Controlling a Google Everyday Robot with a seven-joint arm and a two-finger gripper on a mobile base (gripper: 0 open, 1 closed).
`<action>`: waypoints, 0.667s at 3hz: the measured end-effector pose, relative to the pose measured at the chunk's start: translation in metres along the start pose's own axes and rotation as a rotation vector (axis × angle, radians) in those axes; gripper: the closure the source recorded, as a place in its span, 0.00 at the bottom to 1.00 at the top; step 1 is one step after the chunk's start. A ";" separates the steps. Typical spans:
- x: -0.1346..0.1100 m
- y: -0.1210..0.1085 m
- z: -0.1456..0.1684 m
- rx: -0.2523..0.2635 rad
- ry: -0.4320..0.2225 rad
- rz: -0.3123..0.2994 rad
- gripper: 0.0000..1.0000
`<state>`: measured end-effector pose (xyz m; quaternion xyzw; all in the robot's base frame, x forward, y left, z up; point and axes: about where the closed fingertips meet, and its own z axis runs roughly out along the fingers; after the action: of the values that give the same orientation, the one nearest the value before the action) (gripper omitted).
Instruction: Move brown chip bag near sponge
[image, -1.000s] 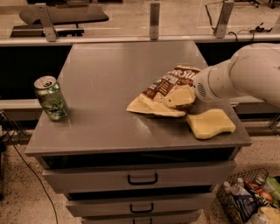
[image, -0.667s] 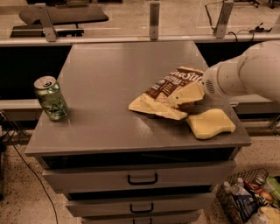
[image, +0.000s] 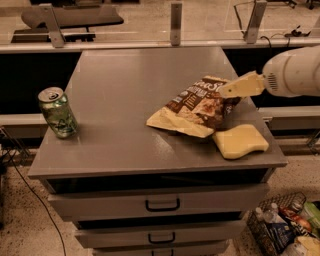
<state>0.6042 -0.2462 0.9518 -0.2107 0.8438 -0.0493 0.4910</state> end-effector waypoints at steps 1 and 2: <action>-0.020 -0.046 -0.014 0.007 -0.141 0.069 0.00; -0.016 -0.067 -0.009 -0.115 -0.236 0.173 0.00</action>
Offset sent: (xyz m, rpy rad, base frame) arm 0.0390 -0.0825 0.1286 -0.0417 -0.4700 0.4835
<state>0.6239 -0.3013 0.9889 -0.1695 0.7966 0.0664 0.5765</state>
